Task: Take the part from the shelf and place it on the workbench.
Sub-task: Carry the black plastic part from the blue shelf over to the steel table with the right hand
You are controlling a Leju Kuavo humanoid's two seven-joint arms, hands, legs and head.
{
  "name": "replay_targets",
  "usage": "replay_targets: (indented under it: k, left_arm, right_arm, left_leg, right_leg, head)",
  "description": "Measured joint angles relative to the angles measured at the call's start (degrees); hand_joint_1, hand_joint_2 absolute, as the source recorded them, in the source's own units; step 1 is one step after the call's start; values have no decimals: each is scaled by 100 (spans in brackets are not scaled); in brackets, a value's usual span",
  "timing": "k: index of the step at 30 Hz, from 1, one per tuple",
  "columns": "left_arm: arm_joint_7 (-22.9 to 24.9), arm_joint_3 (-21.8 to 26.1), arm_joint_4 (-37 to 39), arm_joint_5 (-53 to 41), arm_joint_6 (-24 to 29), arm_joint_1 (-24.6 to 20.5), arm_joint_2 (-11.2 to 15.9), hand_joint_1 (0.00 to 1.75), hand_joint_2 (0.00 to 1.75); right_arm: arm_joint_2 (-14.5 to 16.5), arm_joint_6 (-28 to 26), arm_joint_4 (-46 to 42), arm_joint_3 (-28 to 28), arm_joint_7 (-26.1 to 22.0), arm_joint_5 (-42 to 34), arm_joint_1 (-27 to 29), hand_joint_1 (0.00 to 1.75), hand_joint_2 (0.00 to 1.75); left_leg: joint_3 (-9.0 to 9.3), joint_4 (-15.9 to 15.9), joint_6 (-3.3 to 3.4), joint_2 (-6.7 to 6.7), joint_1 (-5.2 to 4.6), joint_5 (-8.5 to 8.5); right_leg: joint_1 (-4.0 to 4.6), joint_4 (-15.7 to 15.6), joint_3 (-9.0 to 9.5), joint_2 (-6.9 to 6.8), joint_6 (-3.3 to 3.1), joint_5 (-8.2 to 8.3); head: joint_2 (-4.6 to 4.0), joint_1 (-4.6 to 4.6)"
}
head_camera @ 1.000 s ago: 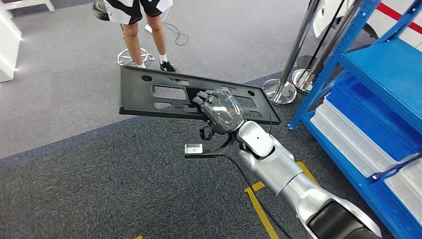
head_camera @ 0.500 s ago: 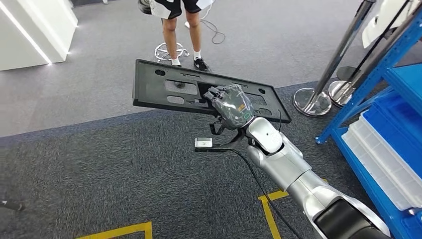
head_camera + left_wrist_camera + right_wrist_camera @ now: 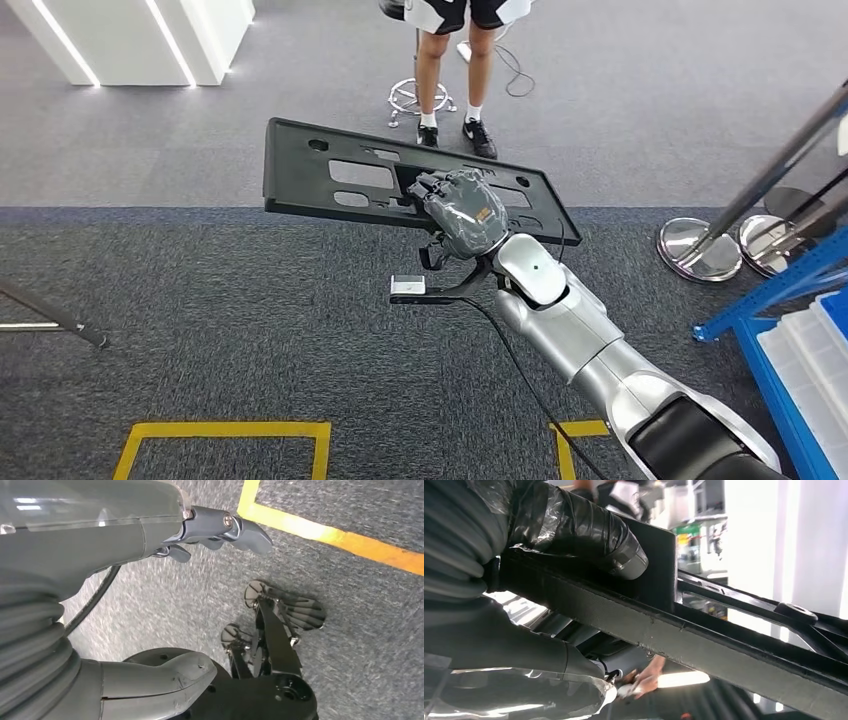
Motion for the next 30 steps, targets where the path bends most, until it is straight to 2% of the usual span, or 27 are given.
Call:
replay_targets:
  k: [1,2,4,5,6,8,9,10,12,13,14,15,16,17,18,19,20,21,22,23,24,25,26,28,29,30]
  left_arm:
    - [2,1,0,9,-10,6,0,0,175]
    - [4,2,0,25,-23,17,1,0,175]
    - [8,6,-2,57,-47,33,9,0,175]
    - [10,9,-5,67,-56,36,18,0,175]
    - [12,11,-9,71,-64,40,25,0,175]
    - [19,14,-15,74,-77,59,39,0,175]
    - [23,14,-17,76,-90,78,41,0,175]
    - [31,15,-19,83,-108,92,44,0,175]
    - [42,22,-31,125,-186,94,43,0,175]
    - [44,31,-38,152,-231,84,44,0,175]
    - [44,40,-45,176,-273,76,44,0,175]
    - [44,49,-50,190,-302,74,44,0,175]
    - [44,55,-55,194,-318,79,44,0,175]
    - [44,58,-61,196,-326,89,44,0,175]
    - [44,62,-70,196,-331,98,44,0,175]
    - [44,68,-82,196,-338,104,45,0,175]
    - [40,79,-98,195,-349,102,46,0,175]
    - [33,95,-116,193,-364,99,48,0,175]
    - [24,116,-133,189,-382,95,49,0,175]
    - [8,137,-150,183,-405,97,49,0,175]
    - [-13,152,-164,177,-433,113,46,0,175]
    - [-51,166,-175,172,-479,127,44,0,175]
    - [-101,175,-187,169,-530,137,41,0,175]
    - [-219,197,-213,153,-629,135,38,0,175]
    - [-266,211,-224,138,-655,126,38,0,175]
    - [-300,228,-231,111,-672,124,38,0,175]
  right_arm:
    - [7,0,10,1,5,13,11,175,175]
    - [15,0,15,2,14,34,15,175,175]
    - [38,1,16,5,34,84,13,175,175]
    - [57,2,16,9,40,105,14,175,175]
    - [81,4,17,14,44,122,18,175,175]
    - [144,9,17,24,63,151,20,175,175]
    - [184,14,17,26,86,171,14,175,175]
    - [223,20,15,26,109,190,3,175,175]
    - [284,38,12,26,158,231,-12,175,175]
    - [294,46,12,26,177,247,-12,175,175]
    - [302,53,13,27,194,263,-8,175,175]
    - [310,56,15,28,206,274,-4,175,175]
    - [321,56,15,30,214,281,-2,175,175]
    - [335,56,15,31,217,284,-4,175,175]
    - [349,55,13,32,220,286,-9,175,175]
    - [359,55,10,32,223,289,-13,175,175]
    - [365,56,8,32,227,291,-18,175,175]
    - [368,60,5,33,231,295,-18,175,175]
    - [369,65,2,34,234,299,-16,175,175]
    - [371,75,-8,36,238,304,-14,175,175]
    - [372,87,-29,38,244,311,-9,175,175]
    - [368,101,-58,39,254,315,-11,175,175]
    - [360,117,-94,39,266,319,-14,175,175]
    - [316,143,-152,38,286,334,8,175,175]
    - [286,152,-172,37,292,348,44,175,175]
    - [259,156,-191,37,298,367,91,175,175]
  left_leg:
    - [-1,28,-15,-97,12,-10]
    - [-3,68,-43,-192,31,-30]
    - [-47,189,-121,-355,62,-92]
    - [-89,240,-160,-425,72,-111]
    - [-134,270,-193,-491,82,-116]
    - [-203,271,-252,-612,108,-95]
    - [-227,295,-278,-552,107,-107]
    - [-278,398,-303,-404,99,-168]
    - [-528,941,-339,-2,86,-459]
    - [-717,1325,-350,111,93,-640]
    - [-889,1668,-351,156,99,-770]
    - [-988,1858,-343,171,101,-809]
    - [-971,1823,-326,178,99,-735]
    - [-833,1563,-296,204,89,-567]
    - [-614,1146,-255,297,62,-375]
    - [-402,748,-208,459,12,-243]
    - [-244,450,-162,599,-41,-165]
    - [-167,289,-125,698,-87,-149]
    - [-155,251,-99,710,-118,-163]
    - [-143,213,-74,628,-120,-145]
    - [-108,157,-56,551,-99,-119]
    - [-63,95,-34,475,-76,-92]
    - [-19,37,-10,407,-51,-63]
    - [17,-4,18,266,-27,-38]
    - [16,0,26,179,-26,-37]
    - [17,9,28,79,-24,-41]
  right_leg:
    - [-20,-114,34,11,17,144]
    - [-46,-413,158,49,38,364]
    - [-104,-1090,456,298,79,666]
    - [-115,-1289,537,402,80,715]
    - [-109,-1361,561,462,62,696]
    - [-85,-1377,551,354,-20,700]
    - [-82,-1389,557,287,-65,707]
    - [-81,-1405,565,220,-107,715]
    - [-52,-1424,579,73,-169,714]
    - [-28,-1425,580,-12,-191,708]
    - [-4,-1425,581,-103,-204,699]
    - [16,-1424,583,-190,-214,689]
    - [33,-1424,590,-271,-221,679]
    - [47,-1424,605,-346,-224,665]
    - [57,-1426,628,-415,-222,648]
    - [72,-1431,653,-483,-214,631]
    - [81,-1443,672,-543,-196,621]
    - [90,-1457,688,-606,-175,613]
    - [98,-1476,704,-673,-153,610]
    - [99,-1499,733,-743,-125,607]
    - [93,-1500,766,-755,-96,586]
    - [84,-1444,770,-654,-69,531]
    - [73,-1286,717,-484,-46,429]
    - [48,-639,404,-110,-22,117]
    - [41,-270,202,-36,-13,-13]
    - [35,-20,44,-11,-3,-53]
  head:
    - [0,0]
    - [0,0]
    - [0,-1]
    - [0,-1]
    - [0,-2]
    - [0,-2]
    - [0,-3]
    - [0,-4]
    - [0,-9]
    - [0,-10]
    - [0,-11]
    - [0,-11]
    - [0,-11]
    - [0,-11]
    - [0,-11]
    - [0,-11]
    - [0,-11]
    - [0,-11]
    - [0,-10]
    - [0,-11]
    - [0,-9]
    - [0,-8]
    - [0,-7]
    - [0,-3]
    - [0,-2]
    - [0,-1]
